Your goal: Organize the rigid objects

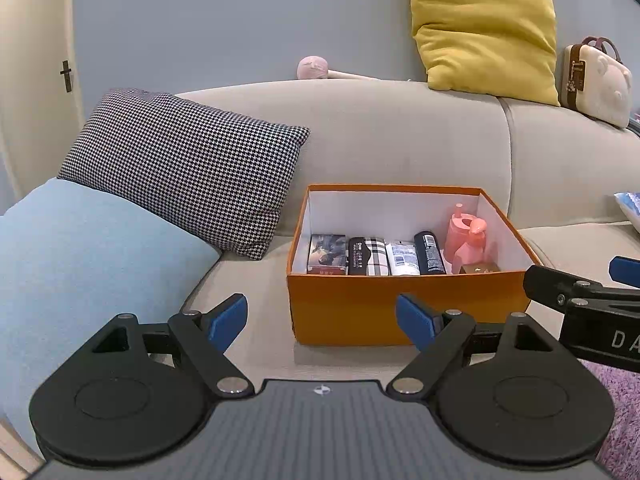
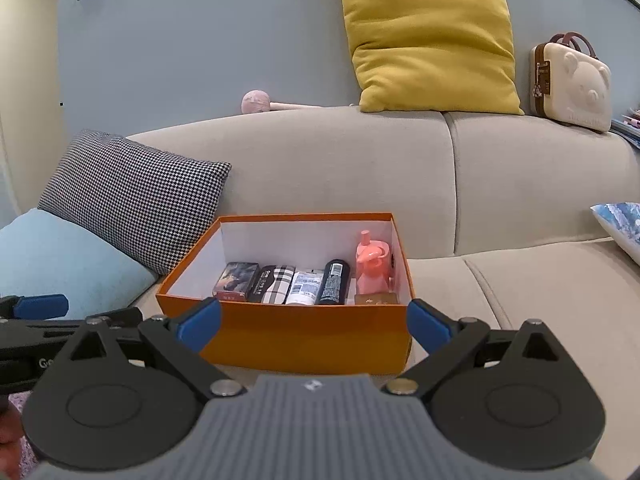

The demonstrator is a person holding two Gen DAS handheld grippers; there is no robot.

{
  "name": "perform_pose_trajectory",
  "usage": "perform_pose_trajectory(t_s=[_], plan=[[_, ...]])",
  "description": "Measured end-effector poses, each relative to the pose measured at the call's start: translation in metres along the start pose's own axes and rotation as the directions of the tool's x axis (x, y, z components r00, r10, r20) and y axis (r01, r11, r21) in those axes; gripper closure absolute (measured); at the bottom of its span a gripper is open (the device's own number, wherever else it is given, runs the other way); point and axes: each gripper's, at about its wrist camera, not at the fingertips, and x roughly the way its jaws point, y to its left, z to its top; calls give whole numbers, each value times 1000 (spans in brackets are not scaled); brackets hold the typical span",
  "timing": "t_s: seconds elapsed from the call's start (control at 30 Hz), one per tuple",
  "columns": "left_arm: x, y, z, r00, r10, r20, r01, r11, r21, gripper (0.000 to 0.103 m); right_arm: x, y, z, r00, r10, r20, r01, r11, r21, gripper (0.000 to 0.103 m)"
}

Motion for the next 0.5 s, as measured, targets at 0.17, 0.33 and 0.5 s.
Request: perform_pose_trajectory(t_s=[0.17, 0.33, 0.5], plan=[[0, 1, 0, 1000, 3, 5, -3, 1000, 4, 5, 0, 2, -1, 1000, -4, 0, 4, 1000, -5, 4], [0, 2, -1, 1000, 2, 8, -2, 1000, 7, 5, 2, 1, -2, 1000, -7, -6, 7, 1000, 3, 4], [1, 4, -1, 1000, -1, 8, 1, 1000, 8, 5, 2, 1, -3, 1000, -4, -13, 4, 1000, 1, 4]])
